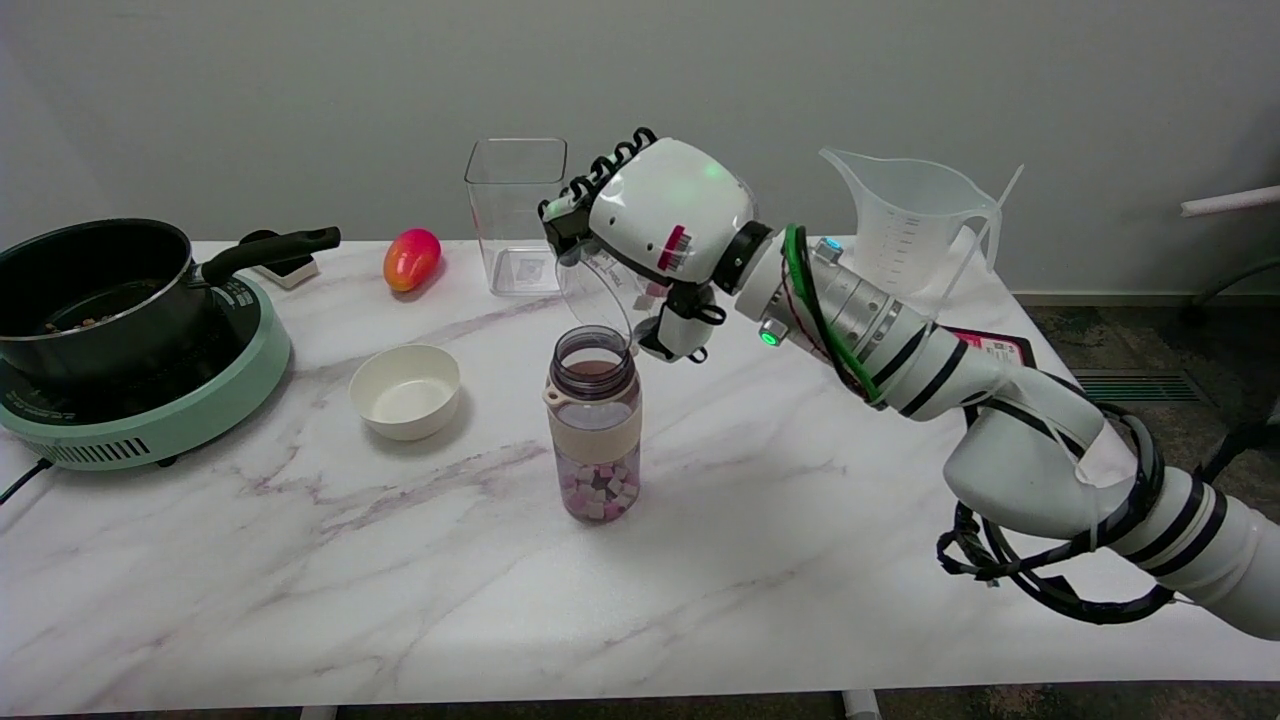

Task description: Pour the contents of the measuring cup into the bottle.

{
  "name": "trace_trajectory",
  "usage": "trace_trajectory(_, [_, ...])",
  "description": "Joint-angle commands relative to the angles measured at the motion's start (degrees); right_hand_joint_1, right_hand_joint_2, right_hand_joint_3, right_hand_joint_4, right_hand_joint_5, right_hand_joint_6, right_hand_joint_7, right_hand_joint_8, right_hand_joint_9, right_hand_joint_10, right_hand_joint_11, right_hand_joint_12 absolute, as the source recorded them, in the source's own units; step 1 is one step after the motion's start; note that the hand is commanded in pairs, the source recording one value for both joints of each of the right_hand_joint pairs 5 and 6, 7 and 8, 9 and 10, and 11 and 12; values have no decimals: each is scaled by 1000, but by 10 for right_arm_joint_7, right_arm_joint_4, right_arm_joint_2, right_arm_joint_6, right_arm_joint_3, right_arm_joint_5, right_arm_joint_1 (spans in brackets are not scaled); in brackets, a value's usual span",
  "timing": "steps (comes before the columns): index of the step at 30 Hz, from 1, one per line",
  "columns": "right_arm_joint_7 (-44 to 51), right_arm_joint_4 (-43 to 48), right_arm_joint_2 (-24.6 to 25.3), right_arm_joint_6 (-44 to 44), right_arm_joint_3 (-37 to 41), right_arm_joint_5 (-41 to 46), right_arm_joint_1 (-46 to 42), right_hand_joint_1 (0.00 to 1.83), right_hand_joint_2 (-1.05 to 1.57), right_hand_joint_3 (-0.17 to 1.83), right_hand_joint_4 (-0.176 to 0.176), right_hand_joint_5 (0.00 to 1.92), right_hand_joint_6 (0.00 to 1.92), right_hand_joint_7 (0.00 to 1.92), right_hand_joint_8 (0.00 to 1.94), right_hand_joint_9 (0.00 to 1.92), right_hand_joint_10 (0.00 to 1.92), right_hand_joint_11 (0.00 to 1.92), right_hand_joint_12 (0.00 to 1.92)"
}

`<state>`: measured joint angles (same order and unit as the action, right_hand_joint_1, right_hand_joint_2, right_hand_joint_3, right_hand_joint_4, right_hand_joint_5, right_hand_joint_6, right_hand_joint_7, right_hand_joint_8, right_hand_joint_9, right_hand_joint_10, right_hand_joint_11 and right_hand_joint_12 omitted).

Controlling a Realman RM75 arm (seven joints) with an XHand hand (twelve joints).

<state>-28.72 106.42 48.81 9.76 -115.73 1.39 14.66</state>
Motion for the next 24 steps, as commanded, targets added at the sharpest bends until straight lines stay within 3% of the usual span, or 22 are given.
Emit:
trace_trajectory(1, [11,2,-15,6,-18,-46,22,1552,146,1211,0,1069,1069,1198,1198,1116,1116,905,905])
trace_trajectory(24, [11,-2,-46,32,-18,-115,37,1535,420,958,0,1221,1221,1285,1285,1193,1193,1006,1006])
